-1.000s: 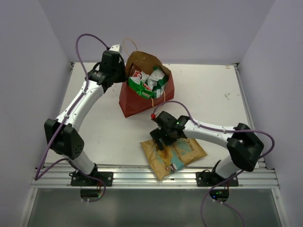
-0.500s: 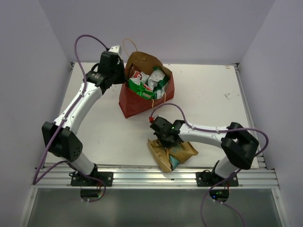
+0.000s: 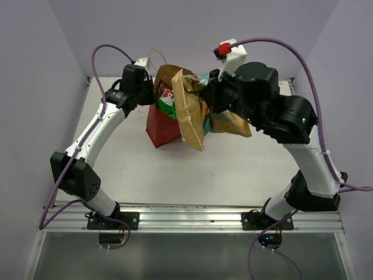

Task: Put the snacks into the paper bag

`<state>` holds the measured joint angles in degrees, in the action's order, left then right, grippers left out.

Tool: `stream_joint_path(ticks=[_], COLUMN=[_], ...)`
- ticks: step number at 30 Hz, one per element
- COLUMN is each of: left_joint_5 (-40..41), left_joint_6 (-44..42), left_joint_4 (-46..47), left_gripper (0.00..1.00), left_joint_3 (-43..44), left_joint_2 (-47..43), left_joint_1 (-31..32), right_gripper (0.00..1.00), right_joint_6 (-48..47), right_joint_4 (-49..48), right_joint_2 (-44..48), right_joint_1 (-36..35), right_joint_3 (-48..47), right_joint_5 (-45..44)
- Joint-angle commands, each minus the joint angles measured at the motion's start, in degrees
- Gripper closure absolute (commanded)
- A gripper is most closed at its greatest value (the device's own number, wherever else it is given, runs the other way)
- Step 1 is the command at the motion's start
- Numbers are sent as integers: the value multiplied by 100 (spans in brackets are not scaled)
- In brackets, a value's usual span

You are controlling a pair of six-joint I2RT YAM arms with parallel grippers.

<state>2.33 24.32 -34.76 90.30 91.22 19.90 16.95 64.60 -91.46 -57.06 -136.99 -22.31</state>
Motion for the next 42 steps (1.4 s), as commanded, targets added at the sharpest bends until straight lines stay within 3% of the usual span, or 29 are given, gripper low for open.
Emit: stream_joint_path(ticks=[1,2,7,12,19,28,36,42], left_joint_5=[-162,-162,-206,-206,-206,-206,-189,-189], left_joint_6=[-138,-155,-155,-155,-155,-147,-129,-76], left_joint_4=[268,268,260,216,198,154,172,207], left_gripper=[100,100,100,100,100,100,100,100], left_joint_3=[31,40,49,31,5,-30,-39,-109], left_joint_2=[-289,-289,-315,-324,-342,-412,-473,-526], left_joint_1=[-30,-39,-39,-30,-30,-30,-39,-30], right_gripper=[98,95,98,98,98,98,100,100], right_joint_6=[-1193,-1290,-887,-808,-315,-420,-946,-1386], right_joint_4=[-136,-1063,-3107,-3419,-4165,-3289,-1996,-1075], right_joint_2=[-303,-198,-556,-1592,-2305,-3308,-2941,-2543], right_joint_1=[247,370,1371,1609,1988,2304,2304,2304], right_joint_3=[557,1038,1395,185,-38,-338,548,823], right_joint_5=[128,461,2411,3205,3909,3944,3699,2531])
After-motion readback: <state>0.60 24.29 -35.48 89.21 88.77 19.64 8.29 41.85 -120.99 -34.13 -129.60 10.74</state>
